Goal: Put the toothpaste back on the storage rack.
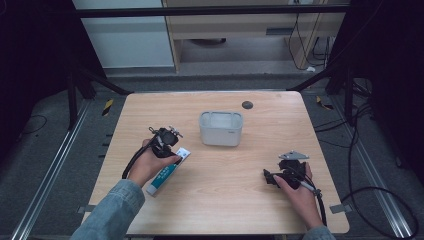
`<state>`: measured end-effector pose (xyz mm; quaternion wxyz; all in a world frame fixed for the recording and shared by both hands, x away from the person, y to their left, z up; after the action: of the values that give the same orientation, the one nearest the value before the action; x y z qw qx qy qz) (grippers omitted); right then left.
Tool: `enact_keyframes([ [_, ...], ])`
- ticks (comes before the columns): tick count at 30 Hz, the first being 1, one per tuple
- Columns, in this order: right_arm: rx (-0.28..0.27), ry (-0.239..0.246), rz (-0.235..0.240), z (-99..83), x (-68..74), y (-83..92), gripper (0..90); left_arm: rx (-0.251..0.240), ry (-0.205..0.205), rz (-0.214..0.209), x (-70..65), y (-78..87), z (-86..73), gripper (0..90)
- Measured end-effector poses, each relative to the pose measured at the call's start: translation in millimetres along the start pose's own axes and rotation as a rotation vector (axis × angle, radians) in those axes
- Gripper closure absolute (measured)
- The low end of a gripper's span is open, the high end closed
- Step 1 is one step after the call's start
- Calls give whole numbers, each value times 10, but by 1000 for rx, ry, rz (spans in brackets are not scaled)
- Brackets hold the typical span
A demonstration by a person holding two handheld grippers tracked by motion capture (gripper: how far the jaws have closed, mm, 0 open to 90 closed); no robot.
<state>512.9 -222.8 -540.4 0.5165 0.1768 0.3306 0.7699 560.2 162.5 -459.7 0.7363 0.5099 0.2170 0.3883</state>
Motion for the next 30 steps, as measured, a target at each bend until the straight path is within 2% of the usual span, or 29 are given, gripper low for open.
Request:
enact_keyframes([
  [3,0,0,0,0,0,0,4,23,23,-31,8,-61,-25,406],
  [7,0,0,0,0,0,0,4,59,43,-30,59,-129,-73,405],
  [15,0,0,0,0,0,0,4,80,69,-47,80,-250,-137,413],
  [19,0,0,0,0,0,0,4,74,75,-44,83,-289,-154,396],
  [30,1,2,0,-1,-2,0,4,72,91,-39,79,-339,-164,484],
])
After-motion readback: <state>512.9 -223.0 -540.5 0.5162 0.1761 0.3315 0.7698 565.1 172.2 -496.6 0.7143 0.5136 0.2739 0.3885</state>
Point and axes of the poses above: each handheld gripper's, and its own axes: y roughly backward along the jaws, z roughly out of its top, x roughly to its left, the point moved 4 cm from there along -y, roughly forward along the jaws, and after that the axes turned 5 degrees about y, right-handed, at the moved point
